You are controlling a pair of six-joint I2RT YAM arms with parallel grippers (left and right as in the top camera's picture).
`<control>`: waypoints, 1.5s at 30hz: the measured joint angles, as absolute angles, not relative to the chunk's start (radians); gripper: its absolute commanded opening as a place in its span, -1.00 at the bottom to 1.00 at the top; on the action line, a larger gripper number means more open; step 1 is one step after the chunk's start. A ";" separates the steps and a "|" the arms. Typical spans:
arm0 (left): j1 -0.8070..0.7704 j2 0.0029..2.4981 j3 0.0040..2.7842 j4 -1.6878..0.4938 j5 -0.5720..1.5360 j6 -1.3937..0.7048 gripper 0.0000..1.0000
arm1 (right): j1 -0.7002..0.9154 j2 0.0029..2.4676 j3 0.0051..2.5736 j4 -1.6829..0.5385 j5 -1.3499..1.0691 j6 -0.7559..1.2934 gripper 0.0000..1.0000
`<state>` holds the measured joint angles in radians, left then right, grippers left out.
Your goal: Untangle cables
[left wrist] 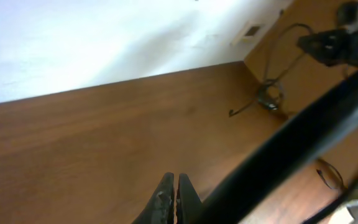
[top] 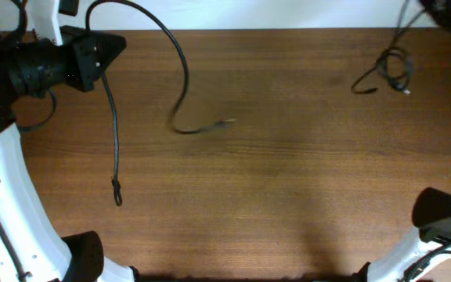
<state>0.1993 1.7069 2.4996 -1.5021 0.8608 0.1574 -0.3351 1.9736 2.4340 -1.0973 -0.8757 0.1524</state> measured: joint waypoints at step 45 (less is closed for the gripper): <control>-0.011 1.705 2.500 -1.451 0.876 0.165 -1.00 | -1.018 2.158 2.434 -1.040 -0.324 0.155 0.97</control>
<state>-0.0113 1.7054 2.4996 -1.4509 0.8761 0.1646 -1.0183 2.1582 2.4340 -1.0397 -0.3237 0.1551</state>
